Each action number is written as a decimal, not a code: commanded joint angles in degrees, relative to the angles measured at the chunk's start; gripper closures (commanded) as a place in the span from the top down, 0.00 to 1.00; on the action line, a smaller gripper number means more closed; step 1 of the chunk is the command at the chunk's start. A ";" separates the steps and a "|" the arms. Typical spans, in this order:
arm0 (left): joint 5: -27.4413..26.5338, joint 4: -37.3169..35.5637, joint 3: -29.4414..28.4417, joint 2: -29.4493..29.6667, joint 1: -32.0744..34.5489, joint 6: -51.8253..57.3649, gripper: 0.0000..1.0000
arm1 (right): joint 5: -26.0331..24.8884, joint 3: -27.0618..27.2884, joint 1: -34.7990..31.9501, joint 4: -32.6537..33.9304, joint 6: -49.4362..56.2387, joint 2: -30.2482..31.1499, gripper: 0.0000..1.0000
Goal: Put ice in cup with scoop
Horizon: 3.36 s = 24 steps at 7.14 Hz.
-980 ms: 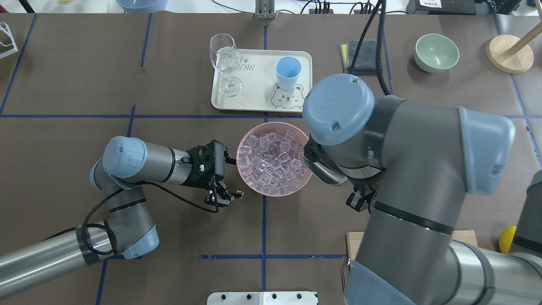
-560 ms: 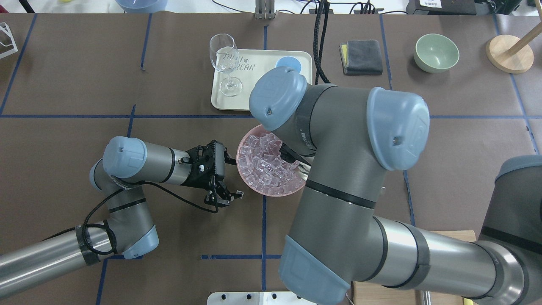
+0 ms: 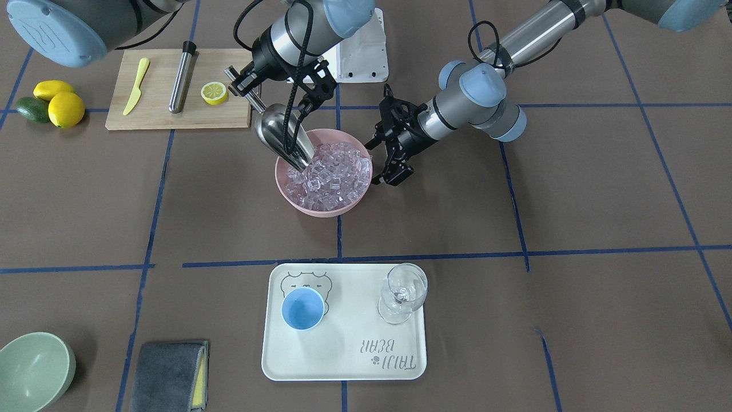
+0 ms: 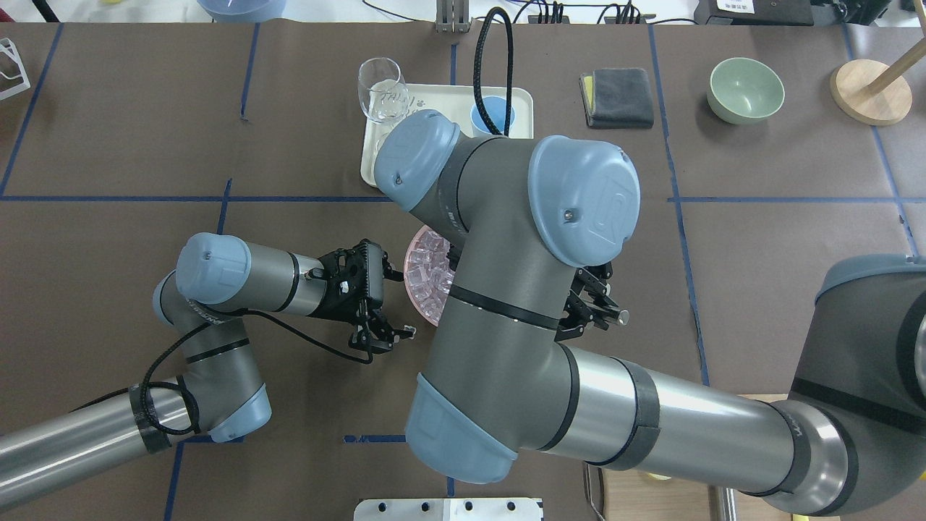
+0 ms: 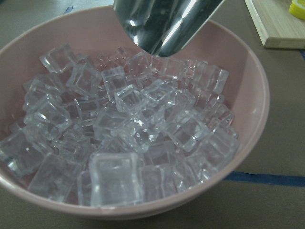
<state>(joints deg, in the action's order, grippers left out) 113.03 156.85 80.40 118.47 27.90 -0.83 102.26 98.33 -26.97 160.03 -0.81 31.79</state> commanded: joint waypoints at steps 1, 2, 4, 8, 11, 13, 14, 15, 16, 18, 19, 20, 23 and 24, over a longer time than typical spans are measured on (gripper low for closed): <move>0.00 0.03 0.02 0.01 0.04 -0.05 1.00 | -0.04 -5.23 0.77 -0.42 0.02 -1.98 0.00; 0.00 0.03 0.02 0.01 -0.04 -0.05 1.00 | -0.13 -5.69 1.12 -2.68 0.02 -1.73 0.00; 0.00 0.03 0.02 0.01 0.04 -0.05 1.00 | -0.22 -7.71 1.48 -7.95 -0.68 -0.86 0.00; 0.00 0.29 0.02 0.01 0.04 -0.05 1.00 | -1.09 -6.84 2.00 -20.76 -3.39 5.80 0.00; 0.00 0.29 0.02 0.01 0.04 -0.05 1.00 | -1.54 1.04 2.01 -24.76 -3.49 10.56 0.00; 0.00 0.29 0.02 0.01 0.04 -0.05 1.00 | -1.45 5.63 1.83 -28.07 -5.32 13.28 0.00; 0.00 0.29 -0.07 0.01 0.04 -0.05 1.00 | -1.19 8.26 1.83 -33.67 -6.99 17.48 0.00; 0.00 0.29 -0.07 0.01 0.13 -0.05 1.00 | -0.93 9.85 1.48 -35.03 -7.10 18.56 0.00; 0.00 0.29 -0.07 0.01 0.13 -0.05 1.00 | 0.56 10.82 0.00 -34.96 -7.36 18.49 0.00; 0.00 0.29 0.02 0.01 0.13 -0.05 1.00 | 9.67 11.18 -6.23 -35.13 -10.33 18.05 0.00; 0.00 0.29 0.02 0.01 0.13 -0.05 1.00 | 13.63 11.27 -9.04 -35.14 -13.83 17.70 0.00; 0.00 0.29 -0.07 0.01 0.13 -0.05 1.00 | 17.32 11.10 -12.29 -34.87 -16.39 17.52 0.00; 0.00 0.29 0.02 0.01 0.13 -0.05 1.00 | 19.38 -8.24 -18.99 -34.43 -16.51 6.23 0.00; 0.00 0.29 -0.07 0.10 0.13 -0.05 1.00 | 18.16 -15.55 -19.35 -34.26 -15.28 2.18 0.00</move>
<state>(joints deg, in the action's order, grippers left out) 113.03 157.15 80.40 118.49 28.04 -0.88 121.36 92.55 -45.23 125.61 -17.24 39.53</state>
